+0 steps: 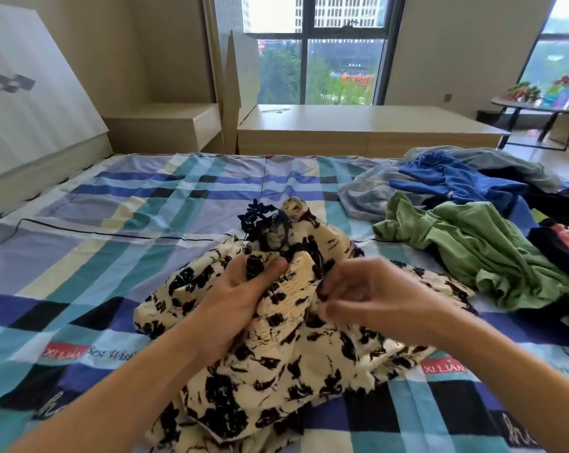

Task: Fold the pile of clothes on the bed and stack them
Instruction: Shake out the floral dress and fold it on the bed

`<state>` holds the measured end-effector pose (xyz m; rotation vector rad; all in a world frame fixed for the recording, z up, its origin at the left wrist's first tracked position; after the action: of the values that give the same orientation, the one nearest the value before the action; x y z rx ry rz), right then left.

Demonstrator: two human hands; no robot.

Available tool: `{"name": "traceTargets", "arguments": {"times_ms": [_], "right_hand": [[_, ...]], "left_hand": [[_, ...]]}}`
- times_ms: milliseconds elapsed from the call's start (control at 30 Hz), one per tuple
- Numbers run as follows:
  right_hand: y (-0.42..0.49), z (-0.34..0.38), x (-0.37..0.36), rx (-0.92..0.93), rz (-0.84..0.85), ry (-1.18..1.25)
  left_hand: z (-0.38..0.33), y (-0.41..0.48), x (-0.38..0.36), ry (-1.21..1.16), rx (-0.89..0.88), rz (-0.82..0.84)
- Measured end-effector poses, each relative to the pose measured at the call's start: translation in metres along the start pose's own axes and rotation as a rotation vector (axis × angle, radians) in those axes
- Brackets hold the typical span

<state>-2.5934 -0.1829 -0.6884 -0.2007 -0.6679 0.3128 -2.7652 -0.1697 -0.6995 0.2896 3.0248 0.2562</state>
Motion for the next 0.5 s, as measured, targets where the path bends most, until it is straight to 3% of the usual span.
{"name": "traceTargets", "arguments": {"times_ms": [100, 200, 333, 400, 500], "right_hand": [[0.006, -0.006, -0.017, -0.014, -0.045, -0.043], [0.009, -0.004, -0.017, 0.059, -0.094, 0.261], [0.010, -0.003, -0.010, 0.081, 0.016, 0.575], [0.007, -0.001, -0.006, 0.095, 0.029, 0.550], [0.003, 0.001, 0.012, 0.132, -0.120, 0.374]], "left_hand": [[0.000, -0.002, -0.002, -0.048, 0.003, 0.060], [-0.006, -0.003, 0.001, 0.033, -0.053, 0.150], [-0.020, -0.002, 0.001, 0.165, -0.175, 0.183], [-0.032, -0.002, -0.001, 0.268, -0.273, 0.192], [-0.042, 0.004, 0.008, 0.352, -0.357, 0.140]]}}
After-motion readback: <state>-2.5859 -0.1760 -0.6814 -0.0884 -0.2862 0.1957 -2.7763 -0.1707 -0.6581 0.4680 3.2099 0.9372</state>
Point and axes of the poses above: each hand's wrist, its own y-axis towards the middle knuckle, its own x-axis out of the back of the hand, z = x × y, the point moved 7 cm from there along y, towards the middle knuckle, and after that the axes turned 15 degrees about -x, right-handed, at the moved point
